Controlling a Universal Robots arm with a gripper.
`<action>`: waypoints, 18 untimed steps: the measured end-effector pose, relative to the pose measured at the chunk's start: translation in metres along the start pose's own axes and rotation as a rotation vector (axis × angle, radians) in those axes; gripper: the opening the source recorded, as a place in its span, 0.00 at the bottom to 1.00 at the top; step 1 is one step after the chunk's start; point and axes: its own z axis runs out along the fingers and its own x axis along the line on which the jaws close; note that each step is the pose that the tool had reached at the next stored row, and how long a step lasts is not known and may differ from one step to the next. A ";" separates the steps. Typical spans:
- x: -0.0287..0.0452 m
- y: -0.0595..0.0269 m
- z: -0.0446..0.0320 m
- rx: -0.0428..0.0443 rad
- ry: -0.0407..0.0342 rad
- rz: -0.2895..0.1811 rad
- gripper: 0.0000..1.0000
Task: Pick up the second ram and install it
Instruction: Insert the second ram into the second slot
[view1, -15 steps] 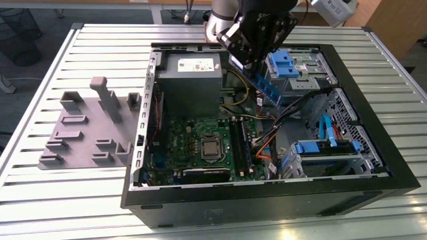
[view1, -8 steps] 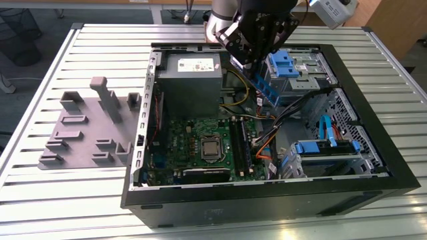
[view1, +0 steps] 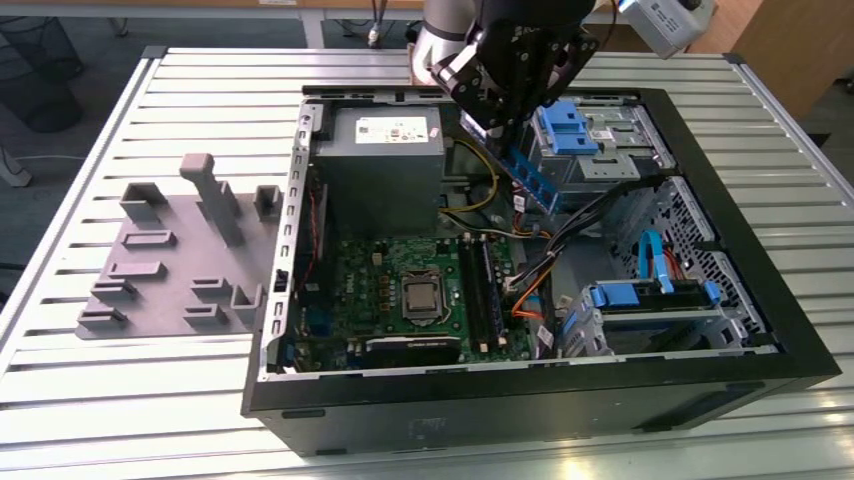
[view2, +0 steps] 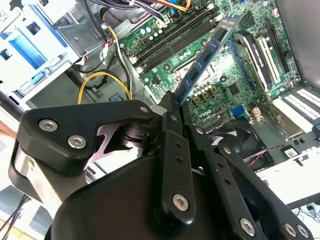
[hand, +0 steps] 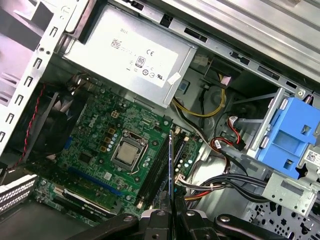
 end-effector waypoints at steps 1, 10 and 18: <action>0.0000 0.0000 0.0000 0.0000 0.0000 0.000 0.14; 0.0000 0.0000 0.0001 0.0008 0.0002 0.042 0.14; 0.0000 0.0000 0.0006 0.0030 0.0007 0.152 0.14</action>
